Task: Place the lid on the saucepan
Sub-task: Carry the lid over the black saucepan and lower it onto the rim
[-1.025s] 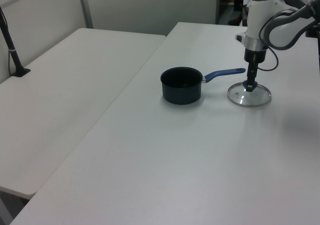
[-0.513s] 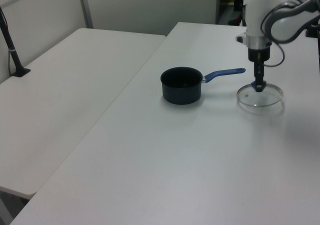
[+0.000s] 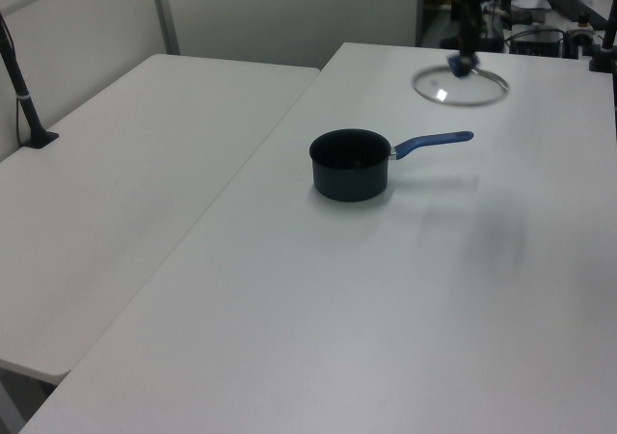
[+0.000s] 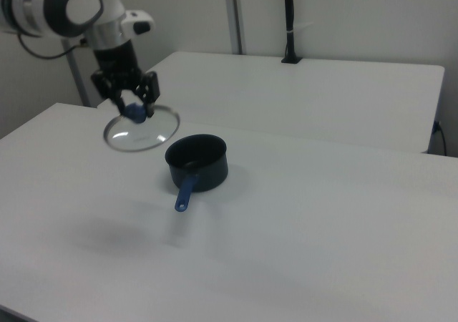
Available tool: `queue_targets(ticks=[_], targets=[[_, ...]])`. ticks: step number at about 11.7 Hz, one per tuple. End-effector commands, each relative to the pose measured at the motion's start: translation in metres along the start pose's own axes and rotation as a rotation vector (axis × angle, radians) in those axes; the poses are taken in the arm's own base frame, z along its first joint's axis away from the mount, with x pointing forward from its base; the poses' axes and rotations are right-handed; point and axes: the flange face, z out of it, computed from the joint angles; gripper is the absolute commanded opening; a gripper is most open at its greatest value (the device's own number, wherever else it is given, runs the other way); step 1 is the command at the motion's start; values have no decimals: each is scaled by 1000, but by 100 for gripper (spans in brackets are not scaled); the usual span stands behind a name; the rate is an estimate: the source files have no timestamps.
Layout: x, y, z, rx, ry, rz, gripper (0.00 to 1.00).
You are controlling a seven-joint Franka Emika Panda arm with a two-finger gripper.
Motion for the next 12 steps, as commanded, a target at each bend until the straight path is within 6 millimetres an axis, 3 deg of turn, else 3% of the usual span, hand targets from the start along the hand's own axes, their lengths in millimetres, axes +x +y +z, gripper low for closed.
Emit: queue_targets(ticks=[1, 3, 5, 8, 12], targets=[[101, 26, 31, 19, 18, 121, 33], [144, 23, 74, 2, 63, 146, 34], [168, 18, 113, -52, 124, 200, 34], [178, 16, 143, -56, 139, 210, 34], [168, 5, 179, -64, 66, 188, 34]])
